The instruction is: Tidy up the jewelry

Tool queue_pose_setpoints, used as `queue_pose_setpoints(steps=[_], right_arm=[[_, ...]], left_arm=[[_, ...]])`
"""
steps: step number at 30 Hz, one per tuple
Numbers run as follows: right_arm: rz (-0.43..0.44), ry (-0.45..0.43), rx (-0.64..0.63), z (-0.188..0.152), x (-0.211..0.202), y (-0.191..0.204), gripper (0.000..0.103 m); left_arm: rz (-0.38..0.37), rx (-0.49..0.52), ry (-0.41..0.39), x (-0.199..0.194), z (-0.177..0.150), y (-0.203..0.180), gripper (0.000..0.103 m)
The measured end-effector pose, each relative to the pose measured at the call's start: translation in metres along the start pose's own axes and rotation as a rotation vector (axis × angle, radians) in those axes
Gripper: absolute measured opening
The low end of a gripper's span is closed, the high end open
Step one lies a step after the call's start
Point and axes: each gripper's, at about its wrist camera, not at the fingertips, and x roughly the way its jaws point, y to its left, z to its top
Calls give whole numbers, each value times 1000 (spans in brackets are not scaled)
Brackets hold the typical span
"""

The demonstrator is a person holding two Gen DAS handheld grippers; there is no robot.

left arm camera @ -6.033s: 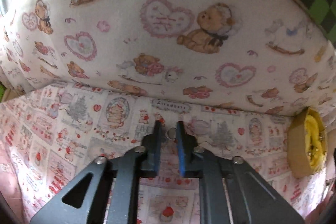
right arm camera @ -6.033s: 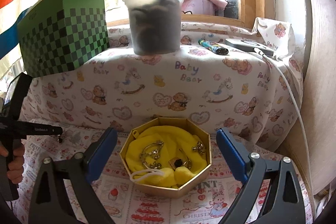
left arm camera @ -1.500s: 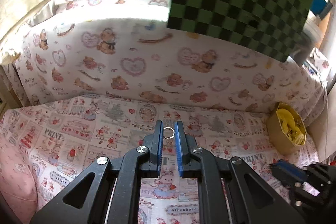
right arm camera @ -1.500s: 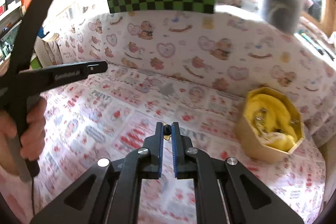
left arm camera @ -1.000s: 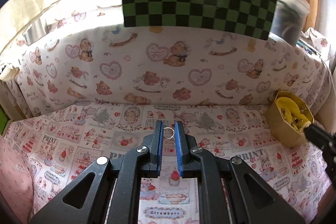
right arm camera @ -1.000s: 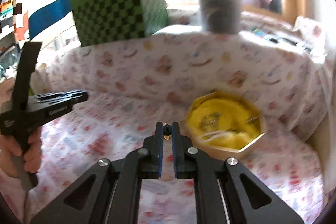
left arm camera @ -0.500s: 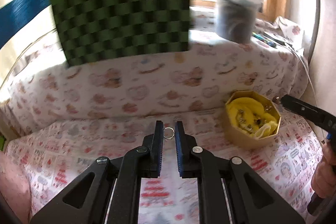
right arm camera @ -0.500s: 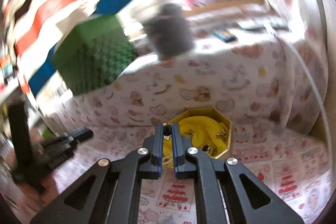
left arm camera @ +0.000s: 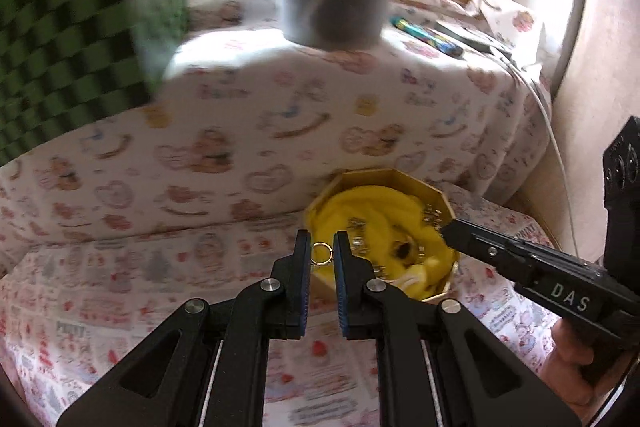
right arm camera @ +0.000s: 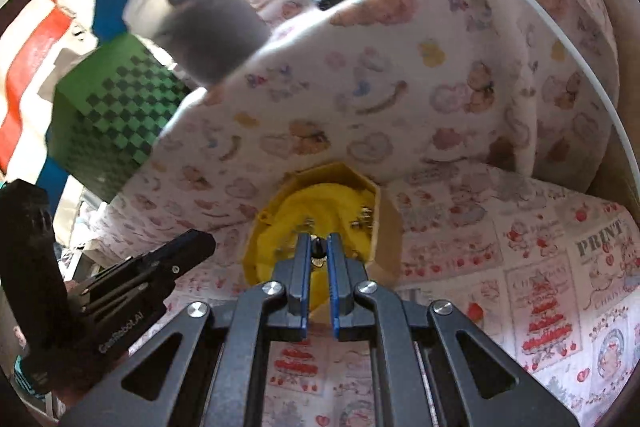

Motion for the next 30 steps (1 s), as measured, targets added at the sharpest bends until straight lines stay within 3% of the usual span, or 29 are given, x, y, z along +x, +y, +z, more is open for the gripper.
queue_pose_setpoints(steps=[12,15,17,20,25,30], right_arm=[[33,12,37,3,-1,-10,8],[33,-8,44,2,-5,-10,16],[28,-15,38,3,-7,-9,16],[22,-25,44,3,-10,-11,16],[-31,-70,6,1,-21,-4,16],[-174,-233,-139,-11,-49,28,27]], left_arm=[[-32,-3,10,16,6,-13,11],[-36,20,2,14,7,-12,18],[-16,30,-11,12,8,-11,24],[-2,23,-30,4,7,-4,25],[56,37,-103,-25,0,6,26],[119,37,-197,-65,-12,15,32]])
